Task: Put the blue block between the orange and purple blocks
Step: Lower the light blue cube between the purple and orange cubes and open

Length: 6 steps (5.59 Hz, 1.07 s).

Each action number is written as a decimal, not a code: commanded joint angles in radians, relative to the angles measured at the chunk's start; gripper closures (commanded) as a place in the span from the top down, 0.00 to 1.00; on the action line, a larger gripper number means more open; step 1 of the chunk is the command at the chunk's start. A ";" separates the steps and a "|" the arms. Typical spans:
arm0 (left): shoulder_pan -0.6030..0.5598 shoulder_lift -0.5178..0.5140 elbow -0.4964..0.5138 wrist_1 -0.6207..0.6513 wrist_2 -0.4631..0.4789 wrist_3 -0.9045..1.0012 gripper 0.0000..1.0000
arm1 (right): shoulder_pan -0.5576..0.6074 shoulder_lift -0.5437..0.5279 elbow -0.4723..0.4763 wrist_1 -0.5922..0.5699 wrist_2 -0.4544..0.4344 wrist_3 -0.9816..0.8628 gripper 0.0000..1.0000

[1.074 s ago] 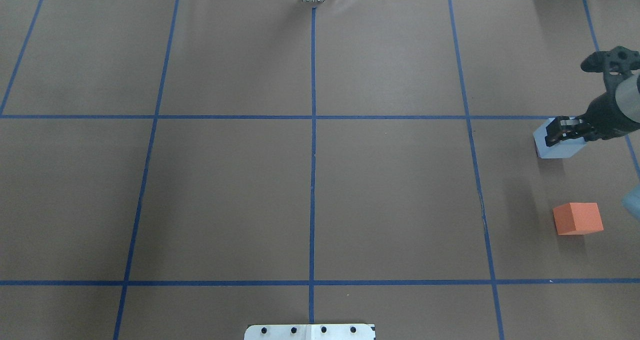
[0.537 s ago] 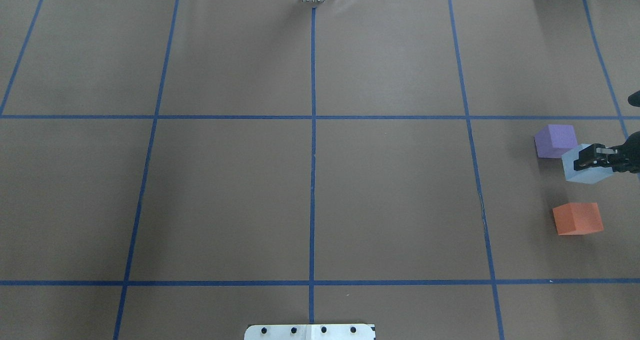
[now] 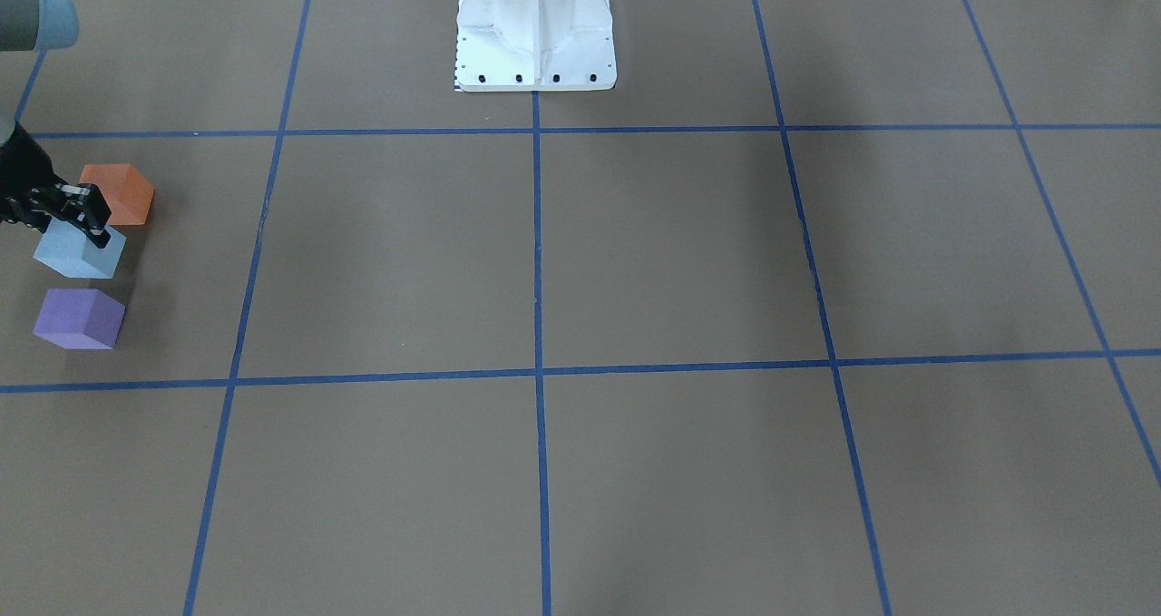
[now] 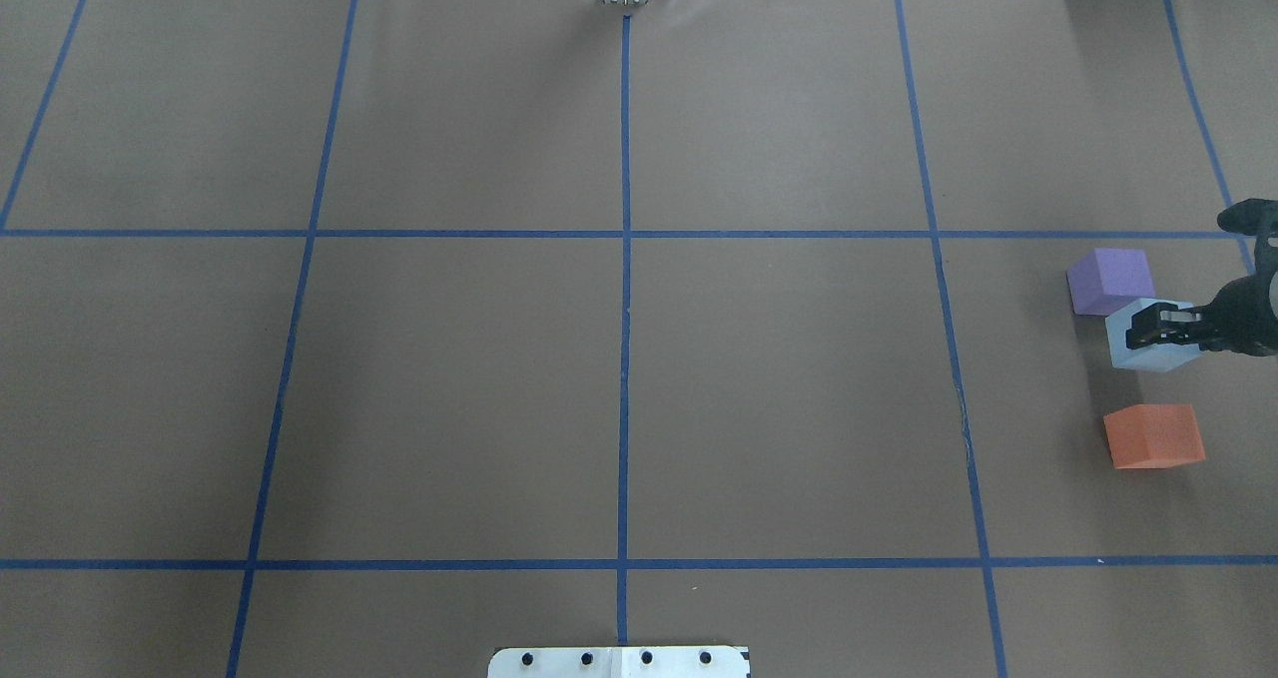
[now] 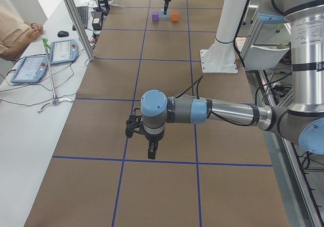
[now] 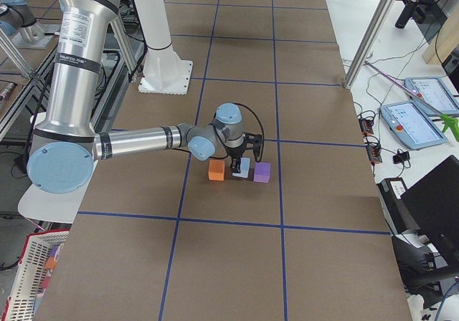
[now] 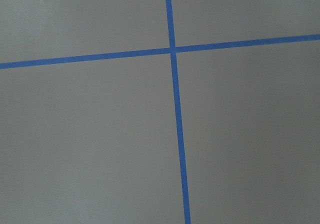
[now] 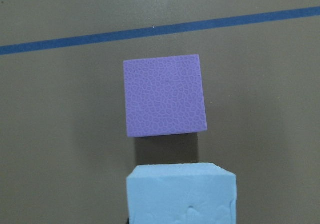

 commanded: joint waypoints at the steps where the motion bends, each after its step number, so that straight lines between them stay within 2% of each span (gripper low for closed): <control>1: 0.000 0.000 0.001 -0.002 0.000 0.000 1.00 | -0.029 0.025 -0.037 0.002 -0.017 -0.012 0.36; 2: 0.000 0.000 0.001 0.000 0.000 0.000 1.00 | -0.029 0.027 -0.037 0.002 -0.020 -0.031 0.94; 3: 0.000 0.000 0.002 -0.002 0.000 0.000 1.00 | -0.026 0.028 -0.025 0.002 -0.011 -0.063 1.00; 4: 0.000 0.000 0.001 0.000 0.000 0.000 1.00 | 0.059 0.028 -0.020 -0.013 0.041 -0.175 1.00; 5: 0.000 0.000 0.001 -0.002 0.000 0.000 1.00 | 0.213 0.025 -0.020 -0.073 0.178 -0.357 1.00; 6: 0.000 0.000 0.002 0.000 0.000 0.000 1.00 | 0.373 0.024 -0.018 -0.198 0.239 -0.610 1.00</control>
